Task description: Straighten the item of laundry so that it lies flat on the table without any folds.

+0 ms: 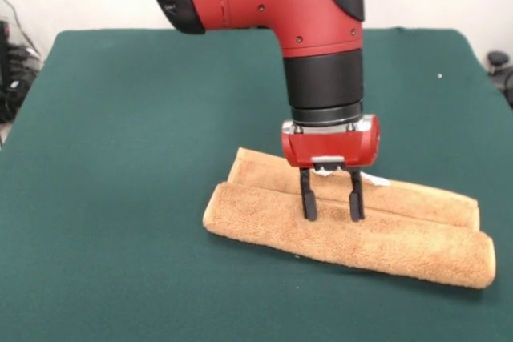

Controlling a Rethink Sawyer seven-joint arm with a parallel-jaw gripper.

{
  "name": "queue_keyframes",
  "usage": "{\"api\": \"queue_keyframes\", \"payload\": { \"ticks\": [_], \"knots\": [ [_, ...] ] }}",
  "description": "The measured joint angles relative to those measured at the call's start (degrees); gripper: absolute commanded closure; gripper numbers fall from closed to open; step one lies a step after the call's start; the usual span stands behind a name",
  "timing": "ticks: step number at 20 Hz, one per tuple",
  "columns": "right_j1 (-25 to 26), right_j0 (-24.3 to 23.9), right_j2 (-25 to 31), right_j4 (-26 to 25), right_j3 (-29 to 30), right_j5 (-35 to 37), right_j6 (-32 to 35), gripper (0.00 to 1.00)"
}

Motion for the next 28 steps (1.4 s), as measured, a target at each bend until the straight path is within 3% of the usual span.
{"api": "queue_keyframes", "payload": {
  "ticks": [17,28],
  "knots": [
    [-0.1,-1.7,2.7,3.4,1.3,3.9,0.0,0.0],
    [-1.8,-1.3,2.7,6.9,6.5,3.9,0.0,0.0]
  ]
}}
